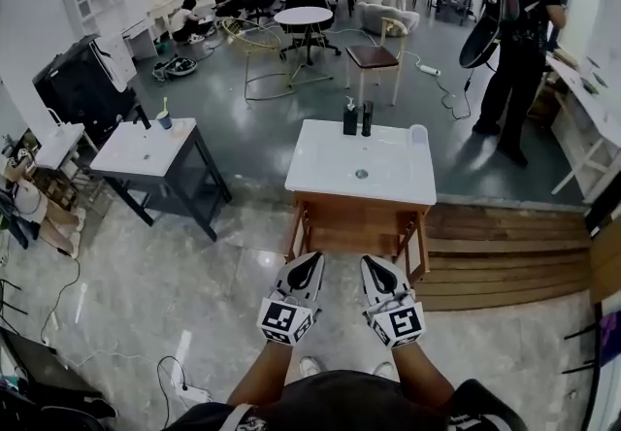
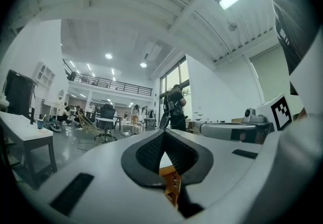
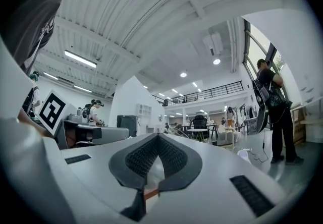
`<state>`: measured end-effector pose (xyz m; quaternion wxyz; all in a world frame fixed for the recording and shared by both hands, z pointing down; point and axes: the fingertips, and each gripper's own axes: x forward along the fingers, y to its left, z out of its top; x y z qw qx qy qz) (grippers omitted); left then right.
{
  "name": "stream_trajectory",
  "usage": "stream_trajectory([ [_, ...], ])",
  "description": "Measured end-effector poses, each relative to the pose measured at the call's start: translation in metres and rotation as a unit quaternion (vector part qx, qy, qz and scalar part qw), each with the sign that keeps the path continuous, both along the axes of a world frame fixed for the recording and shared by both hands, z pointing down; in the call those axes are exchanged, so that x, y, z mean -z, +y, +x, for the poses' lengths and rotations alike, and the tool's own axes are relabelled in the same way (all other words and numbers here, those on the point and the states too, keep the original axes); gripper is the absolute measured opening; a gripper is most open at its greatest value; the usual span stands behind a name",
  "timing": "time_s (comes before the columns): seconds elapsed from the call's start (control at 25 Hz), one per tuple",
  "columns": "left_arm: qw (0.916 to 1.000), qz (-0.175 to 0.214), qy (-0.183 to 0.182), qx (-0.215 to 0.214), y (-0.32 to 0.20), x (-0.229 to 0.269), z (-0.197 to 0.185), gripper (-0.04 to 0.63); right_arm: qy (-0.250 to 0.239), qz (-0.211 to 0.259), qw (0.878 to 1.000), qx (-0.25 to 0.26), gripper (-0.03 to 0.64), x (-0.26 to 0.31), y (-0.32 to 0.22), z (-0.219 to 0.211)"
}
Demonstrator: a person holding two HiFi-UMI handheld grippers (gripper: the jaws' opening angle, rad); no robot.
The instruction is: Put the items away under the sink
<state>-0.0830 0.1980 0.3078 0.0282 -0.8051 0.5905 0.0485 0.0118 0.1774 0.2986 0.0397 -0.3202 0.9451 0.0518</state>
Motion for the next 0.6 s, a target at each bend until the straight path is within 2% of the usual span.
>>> stream_trajectory([
  [0.28,0.9999,-0.008,0.001,-0.012,0.006,-0.005,-0.046,0.006,0.011,-0.010,1.000,-0.020,0.023,-0.006,0.007,-0.040],
  [0.6,0.9998,-0.009,0.000,-0.019,-0.011,-0.007,-0.063,0.006,0.021,-0.019,0.999,-0.032,0.023,-0.010,-0.010,-0.052],
])
